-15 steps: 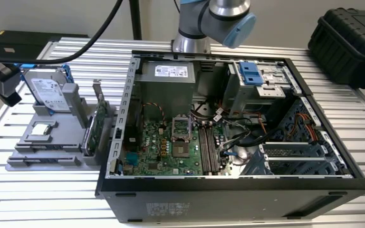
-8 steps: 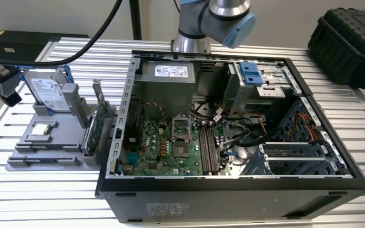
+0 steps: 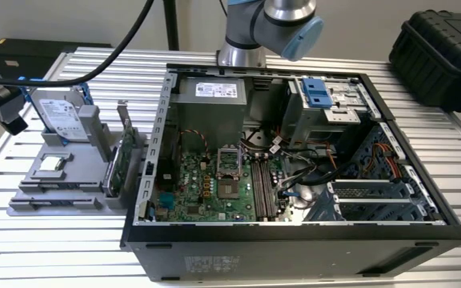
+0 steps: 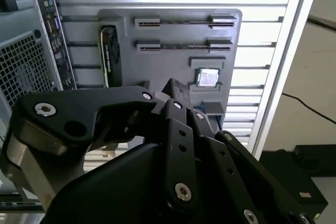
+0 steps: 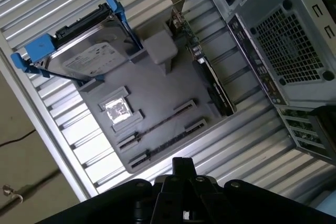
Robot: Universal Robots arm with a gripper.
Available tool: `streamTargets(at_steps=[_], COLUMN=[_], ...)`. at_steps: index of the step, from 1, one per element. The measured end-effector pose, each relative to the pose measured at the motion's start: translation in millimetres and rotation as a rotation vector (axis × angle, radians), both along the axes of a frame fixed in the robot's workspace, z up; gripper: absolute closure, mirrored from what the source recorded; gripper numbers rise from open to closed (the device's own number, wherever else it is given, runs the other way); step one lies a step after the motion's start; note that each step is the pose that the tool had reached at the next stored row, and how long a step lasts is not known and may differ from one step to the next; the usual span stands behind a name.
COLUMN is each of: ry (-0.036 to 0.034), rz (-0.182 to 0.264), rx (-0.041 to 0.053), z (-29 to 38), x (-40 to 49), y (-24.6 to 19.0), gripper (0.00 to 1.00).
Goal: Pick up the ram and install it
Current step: 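Pick up the ram and move it above insertion slot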
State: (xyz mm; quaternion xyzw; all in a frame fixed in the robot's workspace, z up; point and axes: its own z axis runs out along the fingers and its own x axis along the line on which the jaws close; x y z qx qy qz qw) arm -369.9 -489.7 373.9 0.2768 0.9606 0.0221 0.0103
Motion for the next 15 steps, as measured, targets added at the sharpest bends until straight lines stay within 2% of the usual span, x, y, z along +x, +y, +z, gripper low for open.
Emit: streamTargets(at_steps=[15], ry=[-0.0001], rz=[-0.079], rx=[0.0000], z=[-0.6], x=[0.0], y=[0.0], gripper=[1.00])
